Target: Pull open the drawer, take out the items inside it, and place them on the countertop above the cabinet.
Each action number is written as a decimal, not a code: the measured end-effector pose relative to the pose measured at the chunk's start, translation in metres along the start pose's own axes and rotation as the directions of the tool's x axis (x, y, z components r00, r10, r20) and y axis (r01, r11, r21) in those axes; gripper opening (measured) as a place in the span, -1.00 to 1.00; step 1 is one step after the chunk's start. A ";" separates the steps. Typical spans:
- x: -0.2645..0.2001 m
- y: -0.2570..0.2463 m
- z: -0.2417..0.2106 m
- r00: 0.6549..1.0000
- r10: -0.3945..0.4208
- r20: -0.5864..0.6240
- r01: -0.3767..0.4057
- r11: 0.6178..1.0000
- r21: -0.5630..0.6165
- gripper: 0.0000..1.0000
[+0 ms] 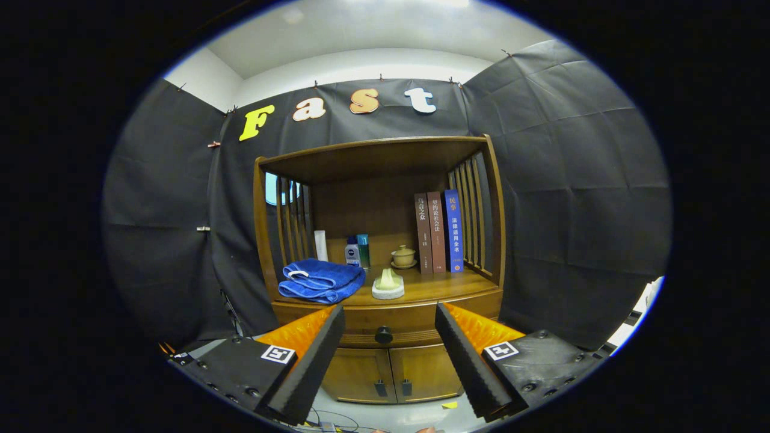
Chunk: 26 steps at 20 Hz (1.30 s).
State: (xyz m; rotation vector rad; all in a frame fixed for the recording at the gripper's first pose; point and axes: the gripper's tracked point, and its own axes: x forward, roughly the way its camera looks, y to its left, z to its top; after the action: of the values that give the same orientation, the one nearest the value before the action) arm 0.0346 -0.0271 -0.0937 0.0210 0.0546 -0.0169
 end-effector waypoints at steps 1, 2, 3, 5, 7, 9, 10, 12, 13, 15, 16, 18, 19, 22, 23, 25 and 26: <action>-0.003 -0.001 0.001 1.000 0.001 0.003 -0.001 1.000 -0.009 0.96; -0.005 0.000 0.000 1.000 0.005 0.000 -0.005 1.000 -0.020 0.96; -0.007 0.001 0.000 1.000 0.010 -0.003 -0.010 1.000 -0.027 0.96; -0.009 0.002 0.004 1.000 0.018 0.009 -0.018 1.000 -0.025 0.97; -0.010 0.002 0.008 0.999 0.021 0.024 -0.021 1.000 -0.016 0.97; -0.011 0.005 0.007 0.999 0.035 0.024 -0.035 0.999 -0.006 0.97; -0.010 0.007 0.006 0.999 0.044 0.021 -0.043 0.999 -0.008 0.97; -0.009 0.008 0.002 0.999 0.049 0.013 -0.049 0.999 -0.018 0.97; -0.010 0.010 0.001 0.999 0.052 0.012 -0.052 0.998 -0.021 0.97; -0.010 0.011 0.002 0.998 0.056 0.011 -0.056 0.998 -0.020 0.97; -0.010 0.012 0.001 0.998 0.059 0.011 -0.059 0.998 -0.017 0.97; -0.010 0.013 0.000 0.998 0.066 0.004 -0.066 0.998 -0.019 0.97; -0.009 0.014 -0.001 0.998 0.070 0.002 -0.070 0.997 -0.020 0.97; -0.008 0.015 -0.003 0.997 0.074 -0.003 -0.074 0.997 -0.023 0.97; -0.008 0.015 -0.003 0.997 0.074 -0.003 -0.074 0.997 -0.020 0.97; -0.009 0.013 -0.002 0.997 0.072 0.000 -0.072 0.997 -0.016 0.97; -0.008 0.013 -0.002 0.997 0.071 0.002 -0.071 0.997 -0.016 0.97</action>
State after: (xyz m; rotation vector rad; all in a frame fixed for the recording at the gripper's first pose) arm 0.0263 -0.0141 -0.0948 0.0074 0.0512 0.0543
